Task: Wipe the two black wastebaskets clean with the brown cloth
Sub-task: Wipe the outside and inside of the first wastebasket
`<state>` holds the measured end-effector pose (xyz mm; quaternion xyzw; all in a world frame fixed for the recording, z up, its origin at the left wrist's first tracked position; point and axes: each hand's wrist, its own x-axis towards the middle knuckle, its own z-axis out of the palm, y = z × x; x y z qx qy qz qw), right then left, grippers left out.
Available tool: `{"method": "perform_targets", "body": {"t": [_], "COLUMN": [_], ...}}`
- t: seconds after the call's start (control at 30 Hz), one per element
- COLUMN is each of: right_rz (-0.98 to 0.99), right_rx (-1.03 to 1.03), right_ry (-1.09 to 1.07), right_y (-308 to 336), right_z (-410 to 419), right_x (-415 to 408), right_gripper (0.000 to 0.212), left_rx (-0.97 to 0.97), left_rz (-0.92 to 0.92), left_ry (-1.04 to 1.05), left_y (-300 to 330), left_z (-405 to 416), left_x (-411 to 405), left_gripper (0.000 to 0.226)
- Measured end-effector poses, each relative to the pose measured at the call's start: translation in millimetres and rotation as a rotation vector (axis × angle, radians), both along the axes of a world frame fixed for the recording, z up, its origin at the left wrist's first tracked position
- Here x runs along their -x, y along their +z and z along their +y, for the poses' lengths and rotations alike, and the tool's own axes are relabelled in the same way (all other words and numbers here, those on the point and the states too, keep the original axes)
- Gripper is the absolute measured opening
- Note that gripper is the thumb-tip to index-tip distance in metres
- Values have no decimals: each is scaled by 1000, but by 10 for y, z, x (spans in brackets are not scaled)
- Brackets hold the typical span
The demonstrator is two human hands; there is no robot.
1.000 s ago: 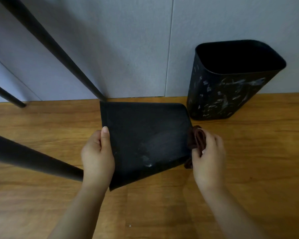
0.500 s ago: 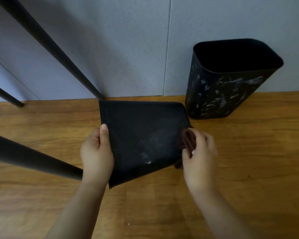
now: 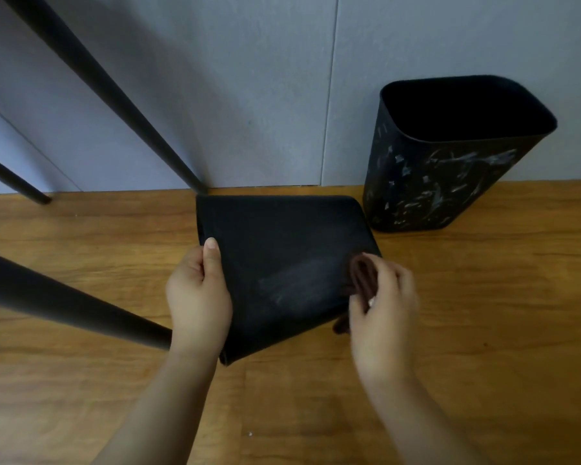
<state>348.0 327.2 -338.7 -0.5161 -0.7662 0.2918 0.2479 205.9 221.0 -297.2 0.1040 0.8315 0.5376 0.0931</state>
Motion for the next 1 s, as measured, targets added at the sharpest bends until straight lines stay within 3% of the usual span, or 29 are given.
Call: {"method": "perform_targets", "body": {"t": [0.1, 0.23, 0.3, 0.47, 0.53, 0.7, 0.77, 0.9, 1.0], "right_rz": [2, 55, 23, 26, 8, 42, 20, 13, 32], "right_rx": [23, -112, -138, -7, -4, -54, -56, -67, -85], "right_ry": [95, 498, 462, 61, 114, 569, 545, 297, 286], "right_y": [126, 247, 169, 51, 145, 453, 442, 351, 320], "right_z": [-373, -652, -479, -160, -327, -582, -403, -56, 0], "right_x": [75, 169, 155, 45, 78, 303, 376, 396, 395], "right_gripper": [70, 75, 72, 62, 65, 61, 60, 54, 54], "left_rx": [3, -7, -10, -32, -38, -59, -46, -43, -124], "left_rz": [4, 18, 12, 2, 6, 27, 12, -56, -142], "left_ry": [8, 10, 21, 38, 33, -11, -16, -13, -55], "left_y": [7, 14, 23, 29, 25, -10, -18, -30, 9], "left_z": [44, 39, 22, 20, 51, 42, 20, 23, 1], "left_x": [-12, -9, -6, 3, -8, -18, -31, -33, -83], "left_gripper": [50, 50, 48, 45, 47, 44, 43, 47, 56]}}
